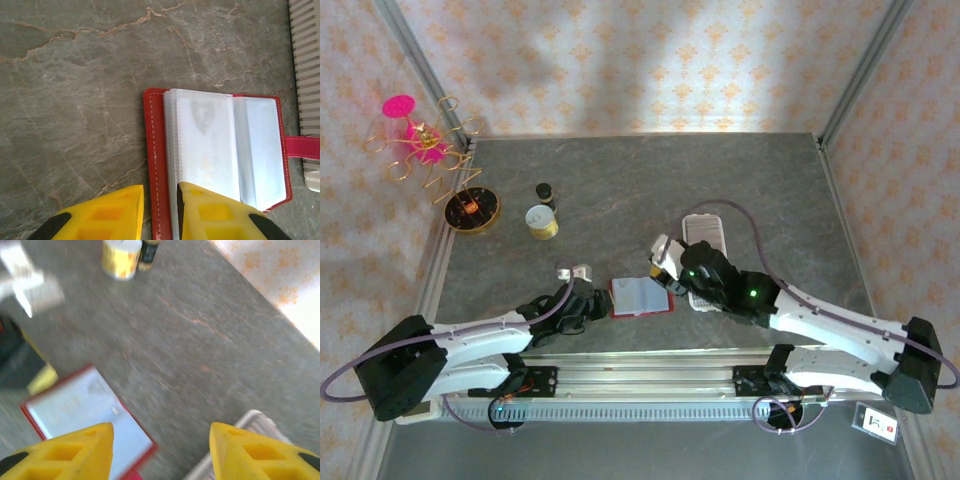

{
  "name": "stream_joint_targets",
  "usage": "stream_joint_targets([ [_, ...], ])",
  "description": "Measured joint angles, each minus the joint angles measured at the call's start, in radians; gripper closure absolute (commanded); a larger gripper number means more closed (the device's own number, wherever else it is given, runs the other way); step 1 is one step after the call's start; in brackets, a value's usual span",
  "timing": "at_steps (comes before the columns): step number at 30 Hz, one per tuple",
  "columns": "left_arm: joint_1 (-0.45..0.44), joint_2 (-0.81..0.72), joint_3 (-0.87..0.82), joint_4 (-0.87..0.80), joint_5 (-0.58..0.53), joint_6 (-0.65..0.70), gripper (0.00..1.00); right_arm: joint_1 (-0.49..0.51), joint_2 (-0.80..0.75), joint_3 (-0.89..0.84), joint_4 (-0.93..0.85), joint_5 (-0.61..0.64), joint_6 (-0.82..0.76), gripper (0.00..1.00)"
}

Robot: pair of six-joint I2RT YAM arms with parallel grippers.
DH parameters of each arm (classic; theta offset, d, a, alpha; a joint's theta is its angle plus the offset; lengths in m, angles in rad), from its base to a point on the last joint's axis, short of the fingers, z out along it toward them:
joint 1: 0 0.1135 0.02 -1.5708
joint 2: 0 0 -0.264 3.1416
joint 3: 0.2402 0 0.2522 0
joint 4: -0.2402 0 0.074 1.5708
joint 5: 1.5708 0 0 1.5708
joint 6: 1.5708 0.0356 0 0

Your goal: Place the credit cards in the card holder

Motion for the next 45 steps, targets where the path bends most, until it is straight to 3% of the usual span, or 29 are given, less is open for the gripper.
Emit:
stream_joint_targets([
  [7,0.0,-0.003,0.026,-0.001,0.027,0.03,0.62,-0.037,-0.074,-0.188,-0.146,0.05,-0.392,0.32],
  [16,0.0,0.042,0.04,0.002,0.064,0.051,0.6,-0.267,-0.103,-0.286,-0.121,0.075,-0.619,0.34],
  [32,0.0,0.047,0.04,0.014,0.089,0.051,0.6,-0.282,0.018,-0.299,-0.031,0.03,-0.693,0.35],
  [45,0.0,0.011,0.04,0.001,0.089,0.051,0.61,-0.282,0.111,-0.26,-0.029,0.013,-0.708,0.53],
])
